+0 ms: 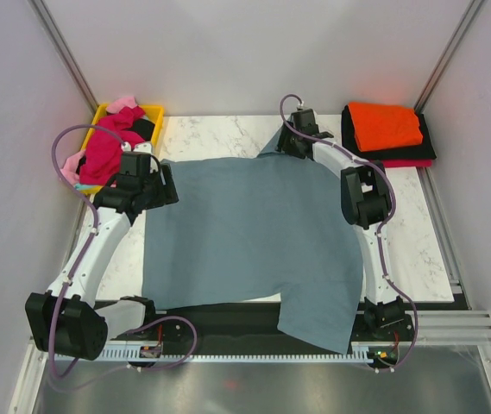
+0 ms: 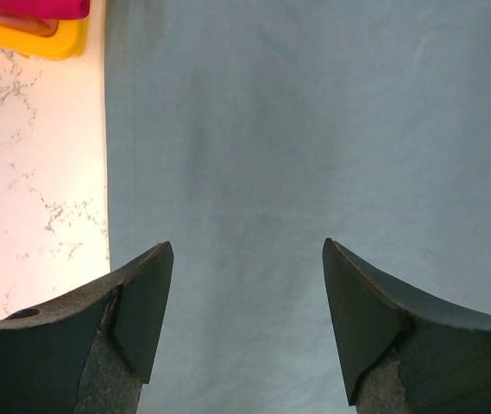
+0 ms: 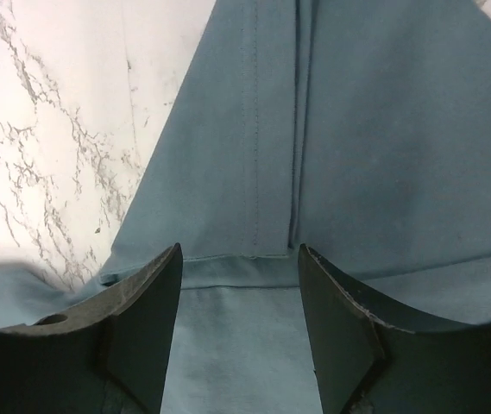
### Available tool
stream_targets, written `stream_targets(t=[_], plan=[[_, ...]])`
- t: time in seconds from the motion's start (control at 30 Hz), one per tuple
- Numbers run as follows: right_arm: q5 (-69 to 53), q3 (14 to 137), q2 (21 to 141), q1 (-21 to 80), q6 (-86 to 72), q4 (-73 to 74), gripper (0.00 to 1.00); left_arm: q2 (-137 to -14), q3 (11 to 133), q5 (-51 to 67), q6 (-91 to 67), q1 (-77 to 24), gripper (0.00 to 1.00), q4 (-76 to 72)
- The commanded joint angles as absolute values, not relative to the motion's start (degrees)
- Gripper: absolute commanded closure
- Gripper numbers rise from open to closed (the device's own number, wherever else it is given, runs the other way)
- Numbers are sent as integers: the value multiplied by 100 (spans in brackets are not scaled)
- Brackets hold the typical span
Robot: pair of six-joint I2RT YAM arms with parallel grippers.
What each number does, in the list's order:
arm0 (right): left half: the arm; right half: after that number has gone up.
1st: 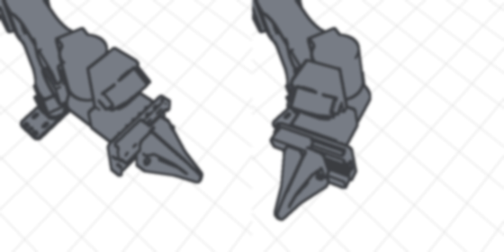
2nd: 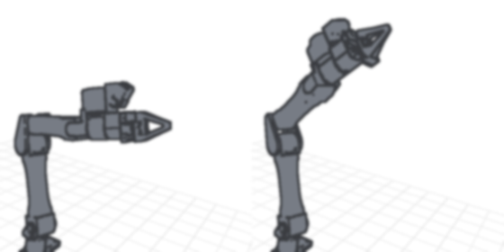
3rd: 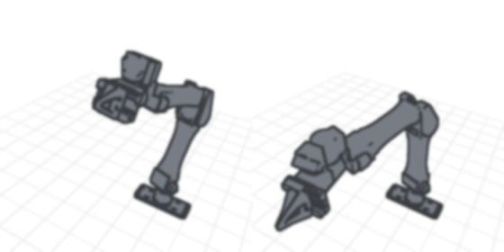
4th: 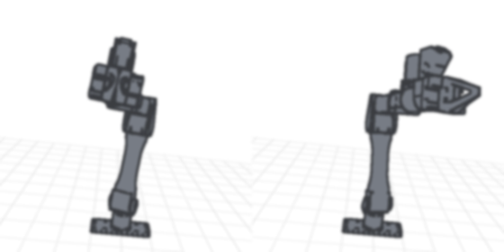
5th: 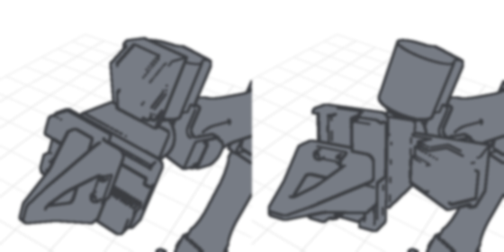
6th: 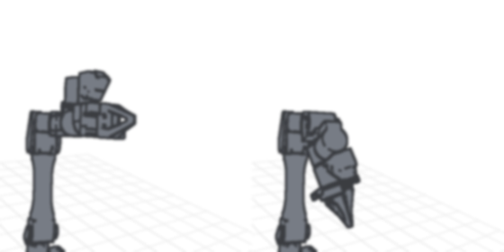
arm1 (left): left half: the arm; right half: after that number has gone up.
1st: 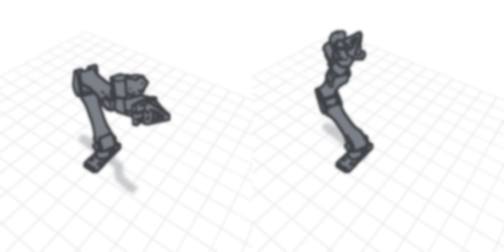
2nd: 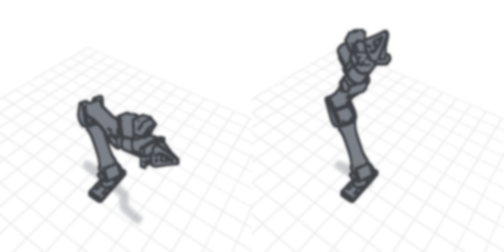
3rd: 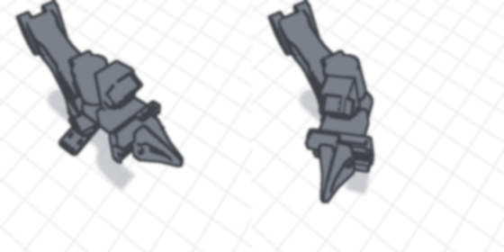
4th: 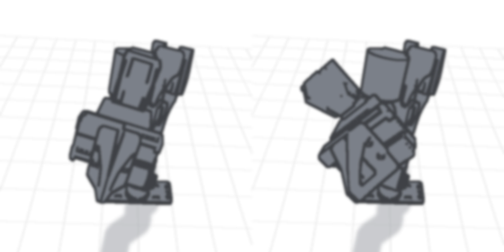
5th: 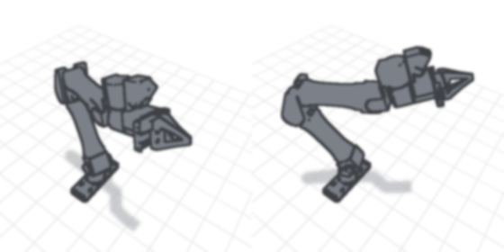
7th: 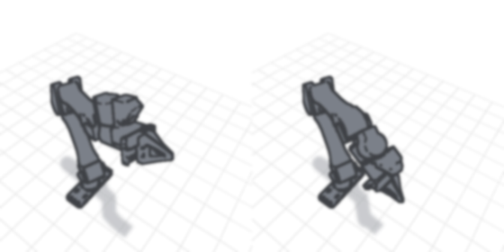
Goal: Fold and stack the t-shirts
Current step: Fold the tshirt
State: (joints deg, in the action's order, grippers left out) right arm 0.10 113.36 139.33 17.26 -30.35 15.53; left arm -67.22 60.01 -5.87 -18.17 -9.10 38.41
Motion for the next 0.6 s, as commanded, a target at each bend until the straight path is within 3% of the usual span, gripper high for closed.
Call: stream_targets(t=[0.0, 0.2, 0.3, 0.57], plan=[[97, 11294, 13632, 1696, -2979, 1512, 37, -6662, 6012, -589, -1696, -932, 23, 3630], [18, 11338, 13746, 1696, -3058, 1450, 40, -6662, 6003, -571, -1696, -932, 24, 3639], [9, 11417, 13833, 1705, -3128, 1424, 47, -6671, 6012, -562, -1688, -932, 24, 3630], [-141, 11628, 13957, 1723, -3182, 1398, 78, -6671, 6003, -554, -1679, -932, 24, 3639]])
